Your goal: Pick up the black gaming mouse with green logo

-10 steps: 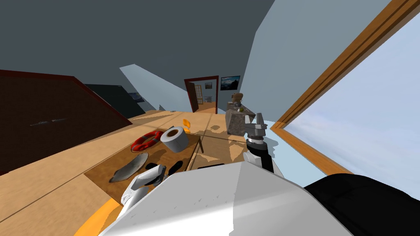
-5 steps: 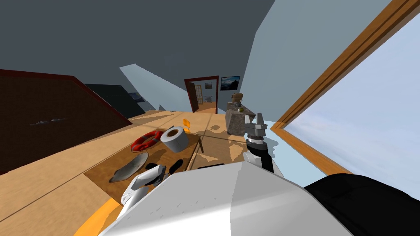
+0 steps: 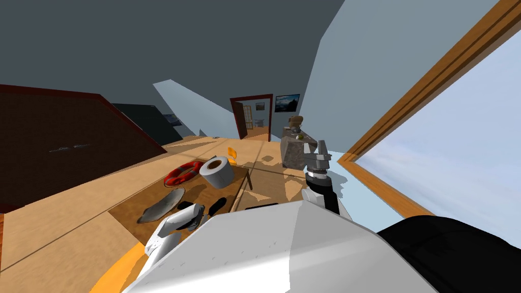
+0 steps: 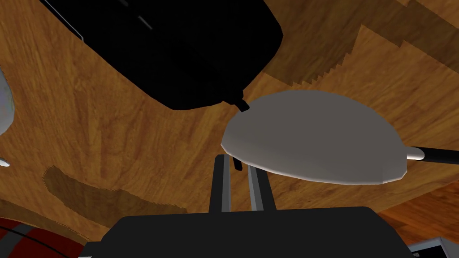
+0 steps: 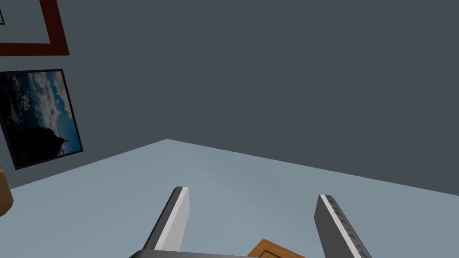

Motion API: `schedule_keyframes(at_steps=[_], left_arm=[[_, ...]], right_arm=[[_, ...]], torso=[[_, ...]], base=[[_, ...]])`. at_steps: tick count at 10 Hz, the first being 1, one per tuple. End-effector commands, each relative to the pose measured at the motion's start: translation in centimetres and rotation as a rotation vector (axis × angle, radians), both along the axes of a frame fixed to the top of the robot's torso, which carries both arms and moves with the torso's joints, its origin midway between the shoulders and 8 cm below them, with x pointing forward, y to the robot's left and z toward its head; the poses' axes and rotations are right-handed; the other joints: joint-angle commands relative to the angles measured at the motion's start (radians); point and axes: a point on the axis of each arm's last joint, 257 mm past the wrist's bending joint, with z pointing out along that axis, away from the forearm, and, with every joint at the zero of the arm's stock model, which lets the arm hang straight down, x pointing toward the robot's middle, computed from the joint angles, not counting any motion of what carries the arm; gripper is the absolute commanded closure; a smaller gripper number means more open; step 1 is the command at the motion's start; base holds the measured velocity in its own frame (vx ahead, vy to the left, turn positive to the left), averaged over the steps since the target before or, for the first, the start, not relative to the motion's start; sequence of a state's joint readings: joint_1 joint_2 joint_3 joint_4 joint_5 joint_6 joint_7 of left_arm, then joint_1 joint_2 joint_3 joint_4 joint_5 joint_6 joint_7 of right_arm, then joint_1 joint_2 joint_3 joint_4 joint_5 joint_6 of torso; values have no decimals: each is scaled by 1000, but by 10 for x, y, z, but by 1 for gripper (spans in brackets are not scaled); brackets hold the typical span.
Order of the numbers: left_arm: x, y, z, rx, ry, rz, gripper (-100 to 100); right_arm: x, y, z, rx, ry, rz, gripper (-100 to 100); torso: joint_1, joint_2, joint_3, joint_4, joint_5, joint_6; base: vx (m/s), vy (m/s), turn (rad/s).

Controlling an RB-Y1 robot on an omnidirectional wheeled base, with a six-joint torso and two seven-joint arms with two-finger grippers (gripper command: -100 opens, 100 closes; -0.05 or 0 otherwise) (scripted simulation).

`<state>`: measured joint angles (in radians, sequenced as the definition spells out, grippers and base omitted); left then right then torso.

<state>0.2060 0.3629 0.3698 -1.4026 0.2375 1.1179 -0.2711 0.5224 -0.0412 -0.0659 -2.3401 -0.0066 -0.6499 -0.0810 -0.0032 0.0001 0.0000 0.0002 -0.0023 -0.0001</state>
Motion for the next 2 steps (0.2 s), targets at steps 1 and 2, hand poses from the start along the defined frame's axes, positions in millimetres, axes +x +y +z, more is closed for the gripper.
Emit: schedule_keyframes(at_steps=[1, 2], left_arm=[[0, 0, 0, 0, 0, 0, 100], [0, 0, 1, 0, 2, -1, 0]], right_arm=[[0, 0, 0, 0, 0, 0, 0], [0, 0, 0, 0, 0, 0, 0]], torso=[[0, 0, 0, 0, 0, 0], [1, 0, 0, 0, 1, 0]], base=[[6, -13, 14], [0, 0, 0]])
